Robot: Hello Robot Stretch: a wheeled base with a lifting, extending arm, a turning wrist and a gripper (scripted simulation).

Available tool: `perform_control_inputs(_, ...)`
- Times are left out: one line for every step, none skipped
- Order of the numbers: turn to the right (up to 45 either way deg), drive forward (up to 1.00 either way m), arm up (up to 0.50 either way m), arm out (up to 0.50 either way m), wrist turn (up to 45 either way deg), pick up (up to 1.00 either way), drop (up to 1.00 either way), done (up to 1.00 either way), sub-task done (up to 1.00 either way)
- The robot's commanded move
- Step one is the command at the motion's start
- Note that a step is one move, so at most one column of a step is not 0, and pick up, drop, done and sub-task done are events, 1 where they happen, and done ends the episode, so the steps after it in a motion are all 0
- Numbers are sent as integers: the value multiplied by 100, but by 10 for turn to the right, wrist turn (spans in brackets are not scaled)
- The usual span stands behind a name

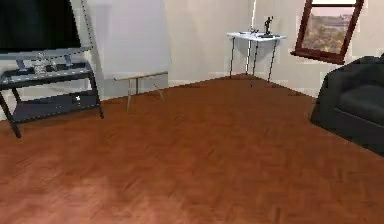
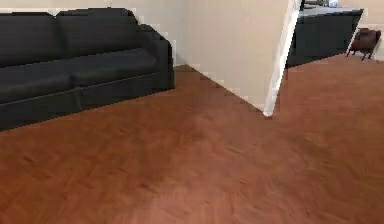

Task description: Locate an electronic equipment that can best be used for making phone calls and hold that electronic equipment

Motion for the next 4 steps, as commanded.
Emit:
perform_control_inputs(-450, 0, 0, 0, 0, 0, 0, 0, 0)
perform_control_inputs(-450, 0, 0, 0, 0, 0, 0, 0, 0)
perform_control_inputs(-240, 0, 0, 0, 0, 0, 0, 0, 0)
perform_control_inputs(0, 100, 0, 0, 0, 0, 0, 0, 0)
